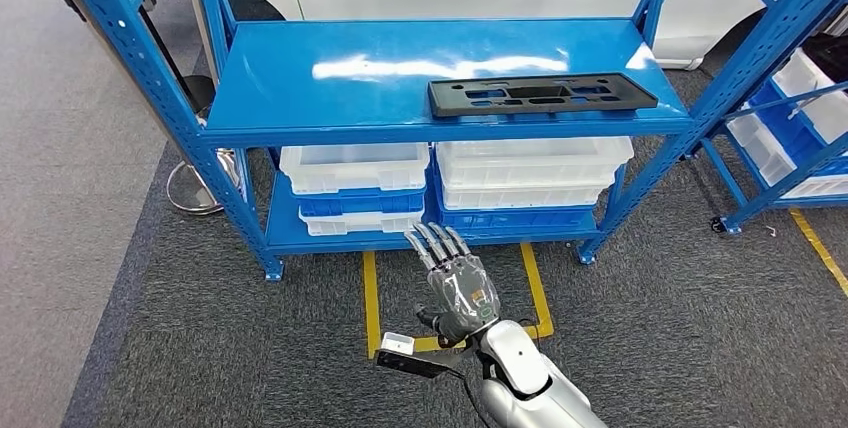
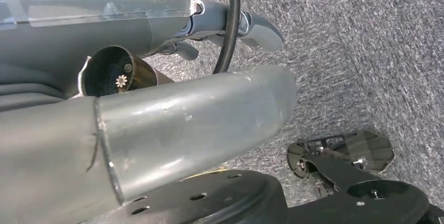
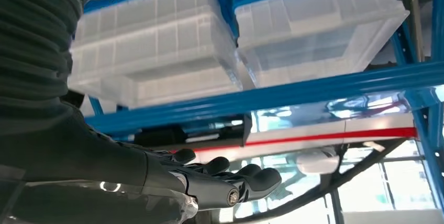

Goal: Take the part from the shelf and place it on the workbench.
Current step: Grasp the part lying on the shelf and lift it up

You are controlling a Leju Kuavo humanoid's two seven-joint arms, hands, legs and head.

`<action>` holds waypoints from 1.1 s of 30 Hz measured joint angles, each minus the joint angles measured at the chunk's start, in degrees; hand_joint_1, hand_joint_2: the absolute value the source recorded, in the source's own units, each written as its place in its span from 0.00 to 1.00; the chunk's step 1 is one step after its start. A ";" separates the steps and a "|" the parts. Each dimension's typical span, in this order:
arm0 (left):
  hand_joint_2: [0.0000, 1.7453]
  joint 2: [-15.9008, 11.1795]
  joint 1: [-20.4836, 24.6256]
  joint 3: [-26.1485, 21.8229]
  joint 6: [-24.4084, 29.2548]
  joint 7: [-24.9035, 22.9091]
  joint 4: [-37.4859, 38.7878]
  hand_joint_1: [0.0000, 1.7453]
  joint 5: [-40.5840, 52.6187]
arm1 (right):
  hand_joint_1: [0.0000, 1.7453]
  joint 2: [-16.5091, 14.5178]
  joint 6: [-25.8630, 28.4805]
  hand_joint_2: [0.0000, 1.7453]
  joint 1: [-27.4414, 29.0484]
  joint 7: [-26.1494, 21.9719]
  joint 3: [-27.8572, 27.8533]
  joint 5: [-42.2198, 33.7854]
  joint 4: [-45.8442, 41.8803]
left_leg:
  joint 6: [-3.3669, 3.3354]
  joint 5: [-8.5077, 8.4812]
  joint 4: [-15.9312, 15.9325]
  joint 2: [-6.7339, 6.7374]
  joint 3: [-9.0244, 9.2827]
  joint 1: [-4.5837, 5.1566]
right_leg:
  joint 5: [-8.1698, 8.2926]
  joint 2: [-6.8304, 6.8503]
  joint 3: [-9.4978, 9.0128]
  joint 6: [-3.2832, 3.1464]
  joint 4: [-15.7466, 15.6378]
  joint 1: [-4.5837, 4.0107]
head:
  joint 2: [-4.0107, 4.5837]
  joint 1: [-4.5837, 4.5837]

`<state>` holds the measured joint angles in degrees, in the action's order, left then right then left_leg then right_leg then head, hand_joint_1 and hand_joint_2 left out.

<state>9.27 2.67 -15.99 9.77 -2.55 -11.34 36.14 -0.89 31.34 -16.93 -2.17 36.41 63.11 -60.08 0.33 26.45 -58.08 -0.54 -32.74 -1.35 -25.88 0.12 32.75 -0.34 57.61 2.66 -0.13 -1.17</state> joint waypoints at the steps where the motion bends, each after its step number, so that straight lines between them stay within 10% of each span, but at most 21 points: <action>1: 0.00 0.00 0.00 -0.11 0.00 0.01 0.00 0.00 0.14 | 0.00 -0.07 -0.22 1.00 0.37 -0.63 -0.51 -1.63 0.01 | -0.05 0.02 -0.02 0.01 -0.01 0.05 | 0.00 0.00 -0.01 0.49 -0.05 0.06 | 0.00 -0.01; 4: 0.00 0.00 -0.01 -0.52 0.13 0.05 0.00 0.00 0.74 | 0.00 -0.56 -0.50 1.00 1.59 -1.97 -2.70 -5.96 0.49 | -0.17 0.07 -0.13 0.02 -0.09 0.12 | -0.05 0.00 -0.07 2.84 -0.24 0.29 | 0.00 -0.01; 8: 1.00 0.01 -0.01 -0.85 0.51 0.19 0.00 0.00 1.84 | 0.00 -1.77 -0.54 1.00 2.98 -4.01 -8.09 -12.61 4.77 | -0.17 0.07 -0.10 0.02 -0.08 0.16 | -0.09 0.01 -0.02 3.52 -0.24 0.24 | 0.00 -0.01; 29: 1.00 0.11 -0.04 -2.03 0.70 0.02 0.00 0.00 3.93 | 0.00 -3.76 -3.31 1.00 4.83 -6.61 -30.68 -31.98 32.54 | -0.11 0.00 0.05 0.09 0.10 0.13 | -0.26 -0.04 0.22 3.30 0.23 0.15 | 0.00 -0.01; 31: 0.50 0.11 -0.07 -2.22 0.58 -0.02 0.00 0.00 4.20 | 0.00 -3.17 -5.45 1.00 6.21 -5.06 -34.83 -36.91 36.09 | -0.11 0.02 0.04 0.07 0.10 0.13 | -0.32 0.02 0.18 3.29 0.23 0.15 | 0.00 -0.01; 33: 0.50 0.11 -0.10 -2.45 0.42 -0.12 0.00 0.00 4.34 | 0.00 -2.49 -8.10 1.00 8.26 -1.86 -39.98 -42.56 39.53 | -0.09 0.06 0.05 0.03 0.09 0.13 | -0.40 0.08 0.13 3.28 0.23 0.16 | 0.00 -0.01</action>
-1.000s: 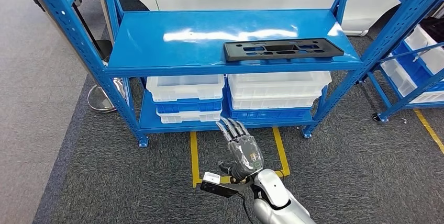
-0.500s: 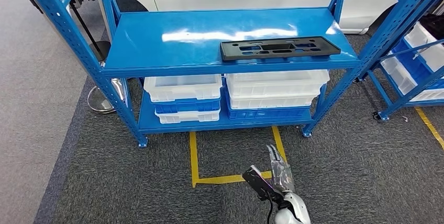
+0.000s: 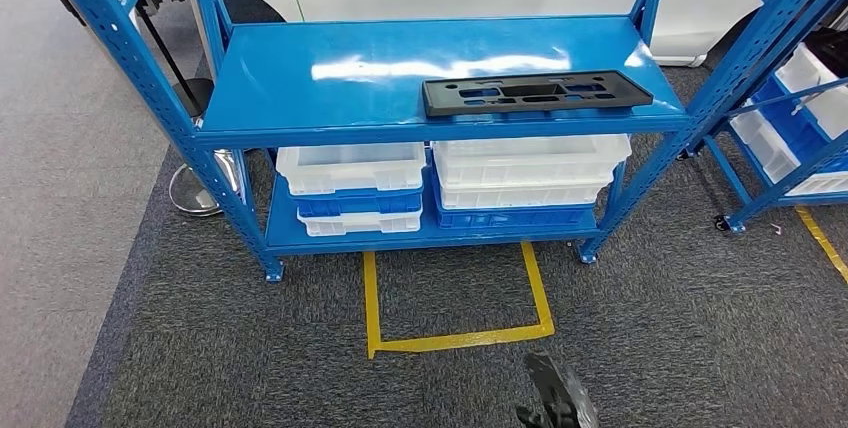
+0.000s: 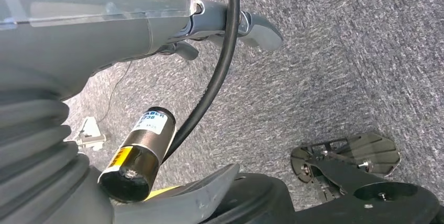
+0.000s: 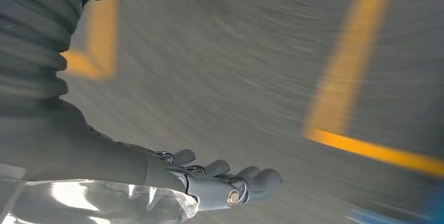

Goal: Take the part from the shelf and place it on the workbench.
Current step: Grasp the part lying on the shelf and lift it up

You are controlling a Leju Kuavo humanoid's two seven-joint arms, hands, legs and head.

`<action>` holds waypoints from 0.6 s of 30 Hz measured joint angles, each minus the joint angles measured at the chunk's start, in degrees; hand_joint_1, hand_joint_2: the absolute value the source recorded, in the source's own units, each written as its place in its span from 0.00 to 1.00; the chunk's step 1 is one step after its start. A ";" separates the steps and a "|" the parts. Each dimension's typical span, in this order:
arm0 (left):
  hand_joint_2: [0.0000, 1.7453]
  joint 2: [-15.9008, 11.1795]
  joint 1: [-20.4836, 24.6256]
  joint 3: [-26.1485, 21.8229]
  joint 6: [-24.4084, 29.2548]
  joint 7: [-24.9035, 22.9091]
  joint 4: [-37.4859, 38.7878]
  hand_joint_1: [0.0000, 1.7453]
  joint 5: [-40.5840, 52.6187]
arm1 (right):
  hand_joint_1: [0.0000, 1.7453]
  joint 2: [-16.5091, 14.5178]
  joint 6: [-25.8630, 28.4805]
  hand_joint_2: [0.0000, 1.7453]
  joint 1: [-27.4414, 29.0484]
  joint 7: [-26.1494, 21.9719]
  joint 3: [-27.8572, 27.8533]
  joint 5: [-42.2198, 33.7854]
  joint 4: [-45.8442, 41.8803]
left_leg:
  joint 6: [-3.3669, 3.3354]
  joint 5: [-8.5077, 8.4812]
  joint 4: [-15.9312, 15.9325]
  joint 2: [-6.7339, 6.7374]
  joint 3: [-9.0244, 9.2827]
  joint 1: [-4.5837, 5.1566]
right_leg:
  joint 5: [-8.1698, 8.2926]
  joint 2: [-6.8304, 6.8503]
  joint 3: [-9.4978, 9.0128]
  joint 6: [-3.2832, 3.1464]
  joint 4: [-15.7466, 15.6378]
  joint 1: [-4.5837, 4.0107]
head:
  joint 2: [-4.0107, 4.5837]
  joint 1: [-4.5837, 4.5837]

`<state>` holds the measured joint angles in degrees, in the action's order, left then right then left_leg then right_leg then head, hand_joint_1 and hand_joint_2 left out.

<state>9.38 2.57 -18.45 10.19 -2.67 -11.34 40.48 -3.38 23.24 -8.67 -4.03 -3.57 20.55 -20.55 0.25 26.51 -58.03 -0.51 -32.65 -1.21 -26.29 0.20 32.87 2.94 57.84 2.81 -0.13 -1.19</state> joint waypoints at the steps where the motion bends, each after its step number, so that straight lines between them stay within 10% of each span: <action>1: 0.75 -0.01 -0.02 -0.15 -0.10 -0.08 0.00 0.00 -0.01 | 0.00 0.26 -1.07 1.00 1.19 2.33 -2.57 -2.30 1.42 | 0.02 0.04 0.00 -0.02 -0.01 0.00 | -0.03 0.02 -0.01 0.01 0.00 0.00 | 0.00 0.01; 2: 1.00 -0.01 -0.04 -0.34 -0.21 -0.14 0.00 0.00 -0.06 | 0.00 0.45 -1.92 1.00 2.40 4.99 -5.04 -4.12 2.69 | 0.04 0.07 0.01 -0.03 -0.03 0.00 | -0.05 0.01 -0.01 0.01 0.00 0.00 | 0.00 0.01; 16: 1.00 0.00 -0.01 -2.05 -0.50 -0.24 0.00 0.00 -0.42 | 0.00 0.51 -2.87 1.00 6.16 12.90 -17.62 -7.17 8.11 | 0.12 0.12 0.07 0.14 0.16 0.00 | -0.10 -0.19 0.01 -0.01 0.12 -0.01 | 0.00 0.01; 18: 1.00 0.00 -0.01 -2.16 -0.56 -0.24 0.00 0.00 -0.48 | 0.00 0.50 -2.95 0.50 6.15 12.97 -17.92 -7.47 8.26 | 0.12 0.12 0.07 0.14 0.19 0.00 | -0.10 -0.19 -0.01 -0.01 0.13 -0.01 | 0.00 0.01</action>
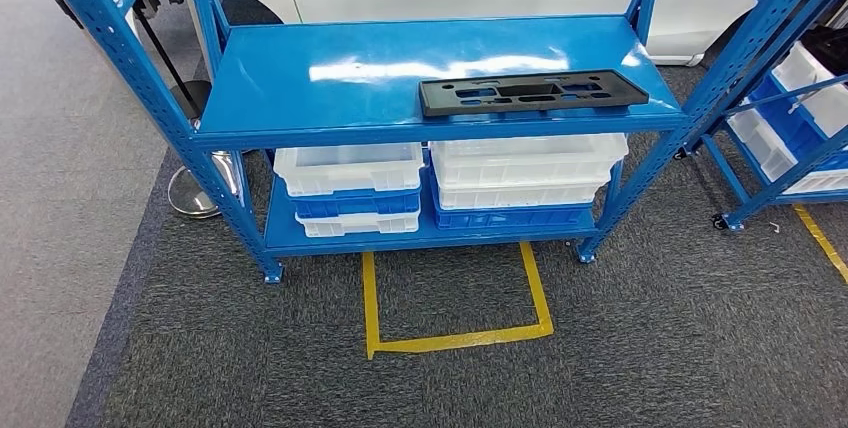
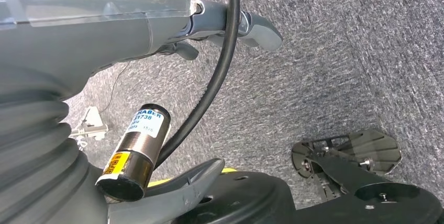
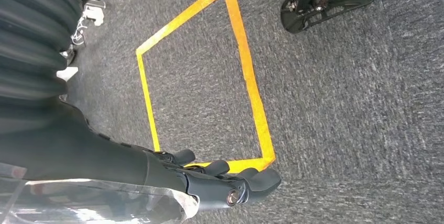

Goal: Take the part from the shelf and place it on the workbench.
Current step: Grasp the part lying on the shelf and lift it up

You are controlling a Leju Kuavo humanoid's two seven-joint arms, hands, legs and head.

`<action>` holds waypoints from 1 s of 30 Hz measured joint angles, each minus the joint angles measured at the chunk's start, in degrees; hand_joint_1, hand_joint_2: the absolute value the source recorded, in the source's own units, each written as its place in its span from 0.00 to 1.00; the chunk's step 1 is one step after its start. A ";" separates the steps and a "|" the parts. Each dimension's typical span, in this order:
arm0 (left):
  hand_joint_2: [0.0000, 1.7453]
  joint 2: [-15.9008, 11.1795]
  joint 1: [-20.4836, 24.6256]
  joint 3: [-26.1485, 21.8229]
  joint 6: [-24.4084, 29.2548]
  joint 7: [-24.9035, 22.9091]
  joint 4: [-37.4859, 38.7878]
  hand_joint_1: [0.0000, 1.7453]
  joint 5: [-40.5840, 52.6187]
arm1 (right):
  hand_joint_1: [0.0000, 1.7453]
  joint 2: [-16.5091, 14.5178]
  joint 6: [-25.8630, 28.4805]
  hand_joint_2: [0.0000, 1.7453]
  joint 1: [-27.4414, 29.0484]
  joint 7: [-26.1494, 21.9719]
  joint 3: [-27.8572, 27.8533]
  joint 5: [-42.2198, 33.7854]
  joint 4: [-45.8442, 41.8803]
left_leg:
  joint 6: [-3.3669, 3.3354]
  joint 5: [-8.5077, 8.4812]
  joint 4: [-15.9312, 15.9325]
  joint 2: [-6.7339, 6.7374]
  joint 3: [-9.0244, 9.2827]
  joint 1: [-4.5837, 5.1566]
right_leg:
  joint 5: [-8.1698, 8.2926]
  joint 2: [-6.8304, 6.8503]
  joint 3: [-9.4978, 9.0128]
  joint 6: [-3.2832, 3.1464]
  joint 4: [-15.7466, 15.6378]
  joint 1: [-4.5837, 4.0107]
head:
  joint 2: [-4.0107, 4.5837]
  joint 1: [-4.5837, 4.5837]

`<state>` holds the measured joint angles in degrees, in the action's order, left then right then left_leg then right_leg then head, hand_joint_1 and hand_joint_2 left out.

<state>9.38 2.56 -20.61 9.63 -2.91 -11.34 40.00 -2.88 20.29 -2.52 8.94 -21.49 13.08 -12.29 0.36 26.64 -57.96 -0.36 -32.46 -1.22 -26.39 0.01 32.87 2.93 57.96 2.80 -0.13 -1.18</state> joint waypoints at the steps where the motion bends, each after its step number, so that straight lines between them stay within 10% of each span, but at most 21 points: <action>1: 1.00 0.00 0.00 -0.10 -0.05 0.00 0.00 0.00 -0.08 | 0.00 -0.02 -0.17 0.25 0.00 0.04 -0.28 -0.45 0.05 | 0.00 0.00 0.00 0.00 0.00 0.00 | 0.00 0.00 0.00 0.00 0.00 0.00 | 0.00 0.00; 2: 1.00 0.00 0.00 -0.20 -0.13 0.00 0.00 0.00 -0.17 | 0.00 -0.04 -0.39 0.25 0.00 0.09 -0.64 -1.02 0.08 | 0.00 0.00 0.00 0.00 0.01 0.00 | 0.00 0.00 0.00 0.00 0.01 0.00 | 0.00 0.00; 5: 1.00 0.00 -0.01 -0.43 -0.41 -0.03 0.00 0.00 -0.38 | 0.00 -0.28 -1.07 1.00 0.02 -0.14 -1.84 -2.44 0.11 | 0.00 0.00 0.00 0.00 0.00 0.00 | 0.00 0.00 0.00 0.00 0.01 0.00 | 0.00 0.00; 30: 1.00 -2.98 -4.03 5.72 -3.13 -1.23 -2.76 0.00 -15.17 | 0.00 -0.37 -10.01 1.00 3.75 -3.15 3.88 -6.31 -2.47 | 0.01 0.02 0.02 0.00 0.02 0.00 | -0.06 0.00 0.01 -0.05 0.04 0.00 | 0.00 -0.01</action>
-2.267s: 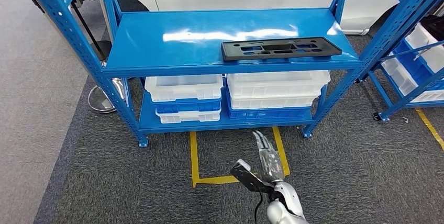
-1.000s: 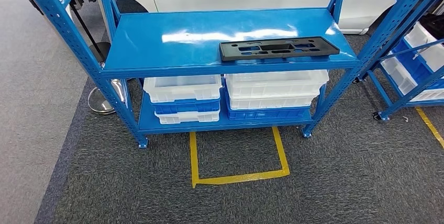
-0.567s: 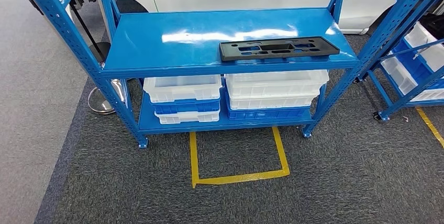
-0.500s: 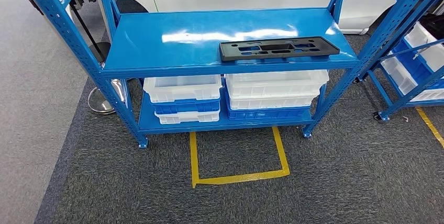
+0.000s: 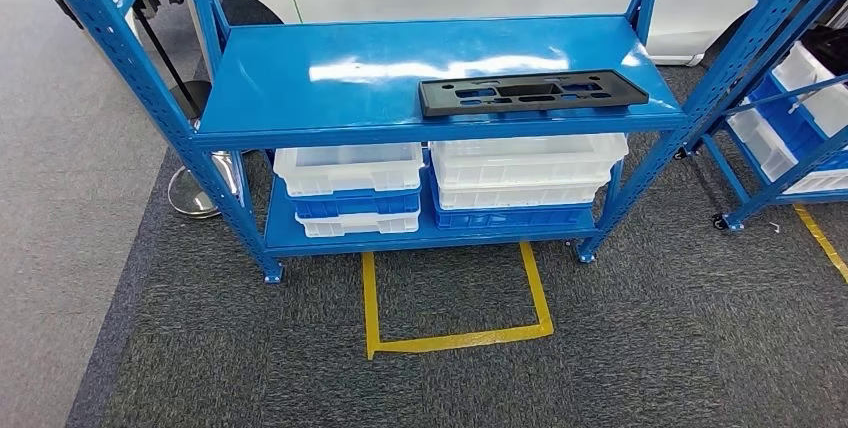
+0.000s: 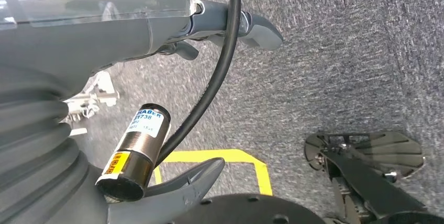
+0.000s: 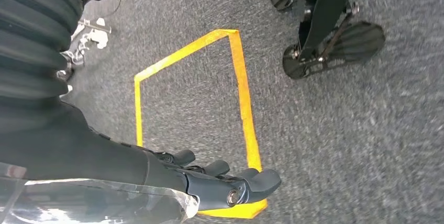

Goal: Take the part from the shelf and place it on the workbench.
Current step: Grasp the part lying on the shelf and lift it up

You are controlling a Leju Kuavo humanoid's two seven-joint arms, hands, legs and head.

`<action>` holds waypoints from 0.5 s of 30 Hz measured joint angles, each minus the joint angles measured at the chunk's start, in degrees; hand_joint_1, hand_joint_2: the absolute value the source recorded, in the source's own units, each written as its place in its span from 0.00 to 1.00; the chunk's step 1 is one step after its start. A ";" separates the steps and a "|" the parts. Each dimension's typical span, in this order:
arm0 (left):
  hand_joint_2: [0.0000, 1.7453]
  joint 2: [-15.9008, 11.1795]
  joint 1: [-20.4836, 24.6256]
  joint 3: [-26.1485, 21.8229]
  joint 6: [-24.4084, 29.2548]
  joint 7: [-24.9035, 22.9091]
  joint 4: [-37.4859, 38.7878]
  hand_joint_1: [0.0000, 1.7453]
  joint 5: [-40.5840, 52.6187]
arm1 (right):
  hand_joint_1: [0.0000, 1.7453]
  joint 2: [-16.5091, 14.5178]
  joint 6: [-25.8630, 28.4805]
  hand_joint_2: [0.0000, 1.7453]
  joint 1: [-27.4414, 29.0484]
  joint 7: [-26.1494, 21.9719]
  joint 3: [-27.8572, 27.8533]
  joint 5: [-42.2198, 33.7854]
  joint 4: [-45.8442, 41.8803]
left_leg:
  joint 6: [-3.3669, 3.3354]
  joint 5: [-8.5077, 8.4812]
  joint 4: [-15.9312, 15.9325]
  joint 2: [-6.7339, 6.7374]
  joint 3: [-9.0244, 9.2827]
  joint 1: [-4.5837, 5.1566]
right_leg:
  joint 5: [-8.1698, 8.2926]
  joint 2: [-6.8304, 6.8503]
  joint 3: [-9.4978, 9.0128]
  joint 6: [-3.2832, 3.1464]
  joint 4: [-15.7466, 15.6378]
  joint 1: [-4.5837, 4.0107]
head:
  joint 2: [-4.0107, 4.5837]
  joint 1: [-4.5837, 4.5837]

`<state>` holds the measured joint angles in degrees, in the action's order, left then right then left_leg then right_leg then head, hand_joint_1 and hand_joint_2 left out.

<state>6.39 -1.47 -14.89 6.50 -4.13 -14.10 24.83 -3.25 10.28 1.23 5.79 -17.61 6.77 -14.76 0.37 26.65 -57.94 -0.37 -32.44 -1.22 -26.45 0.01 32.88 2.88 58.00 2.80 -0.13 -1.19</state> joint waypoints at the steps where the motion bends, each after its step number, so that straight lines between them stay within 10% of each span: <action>1: 1.00 -0.32 -0.39 0.75 -0.37 0.23 -0.39 0.00 -1.48 | 0.00 0.15 -0.61 1.00 0.37 -0.34 0.86 -0.39 -0.36 | 0.00 0.00 0.00 0.00 0.00 0.00 | 0.00 0.00 0.00 0.00 0.00 0.00 | 0.00 0.00; 15: 1.00 -4.24 -5.30 10.64 -5.36 3.51 -5.75 0.00 -21.41 | 0.00 2.15 -8.75 1.00 5.15 -4.76 12.56 -5.65 -5.29 | 0.00 0.00 0.01 0.00 0.01 0.00 | -0.01 0.00 0.01 -0.01 0.00 0.00 | 0.00 0.01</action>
<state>2.15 -6.77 -4.25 1.14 -0.62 -19.86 3.42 -1.10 1.53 6.38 1.03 -5.05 1.12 -20.05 0.38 26.65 -57.93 -0.37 -32.42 -1.22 -26.46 0.01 32.89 2.87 58.00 2.80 -0.13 -1.18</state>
